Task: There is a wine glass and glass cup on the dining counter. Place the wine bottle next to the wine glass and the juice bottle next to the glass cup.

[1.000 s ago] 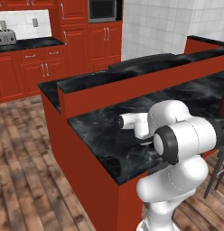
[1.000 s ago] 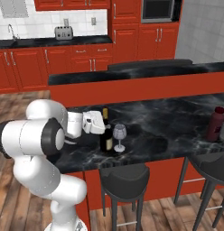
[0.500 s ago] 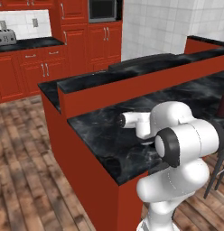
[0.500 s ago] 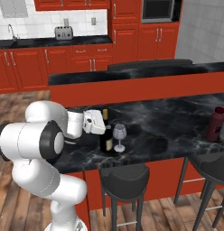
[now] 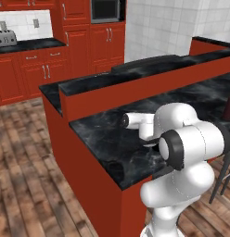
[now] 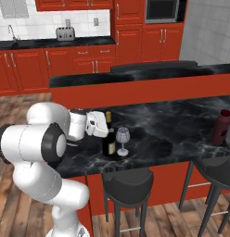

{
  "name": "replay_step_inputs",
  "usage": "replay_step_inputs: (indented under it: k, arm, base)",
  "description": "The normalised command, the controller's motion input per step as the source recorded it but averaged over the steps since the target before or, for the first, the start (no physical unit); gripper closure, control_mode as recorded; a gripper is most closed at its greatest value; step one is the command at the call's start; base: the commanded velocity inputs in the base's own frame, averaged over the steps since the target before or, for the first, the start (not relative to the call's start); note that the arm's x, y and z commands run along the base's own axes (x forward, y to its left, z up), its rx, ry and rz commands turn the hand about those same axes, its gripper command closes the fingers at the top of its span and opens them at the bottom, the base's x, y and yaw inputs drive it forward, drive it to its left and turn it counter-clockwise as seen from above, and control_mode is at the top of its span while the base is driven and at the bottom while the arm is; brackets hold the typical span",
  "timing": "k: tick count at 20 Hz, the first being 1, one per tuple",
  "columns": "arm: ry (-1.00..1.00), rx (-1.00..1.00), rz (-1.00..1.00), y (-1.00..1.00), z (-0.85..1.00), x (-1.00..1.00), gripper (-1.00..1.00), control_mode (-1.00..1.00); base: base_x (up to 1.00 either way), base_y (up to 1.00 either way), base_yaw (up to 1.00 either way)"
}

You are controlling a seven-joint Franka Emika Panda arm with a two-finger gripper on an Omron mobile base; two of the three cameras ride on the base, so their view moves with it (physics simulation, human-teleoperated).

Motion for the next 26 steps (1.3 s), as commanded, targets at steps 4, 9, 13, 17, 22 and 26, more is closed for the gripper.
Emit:
replay_step_inputs:
  k: [4, 9, 13, 17, 22, 26]
  arm:
    - [0.0, 0.0, -0.08, 0.09, -0.21, -0.02, -1.0, -1.0]
    - [0.0, -0.03, -0.06, 0.1, -0.16, -0.11, -1.0, -1.0]
    - [0.0, -0.08, -0.04, 0.12, -0.2, -0.15, -1.0, -1.0]
    - [0.0, -0.05, -0.05, 0.03, -0.16, -0.09, -1.0, -1.0]
    - [0.0, -0.02, -0.02, 0.0, -0.06, 0.0, -1.0, -1.0]
    - [-0.03, 0.0, 0.0, 0.05, 0.0, -0.02, -1.0, -1.0]
  base:
    - [0.0, 0.0, 0.0]
    - [0.0, 0.0, 0.0]
    - [0.0, 0.0, 0.0]
    - [0.0, 0.0, 0.0]
    - [0.0, 0.0, 0.0]
    - [0.0, 0.0, 0.0]
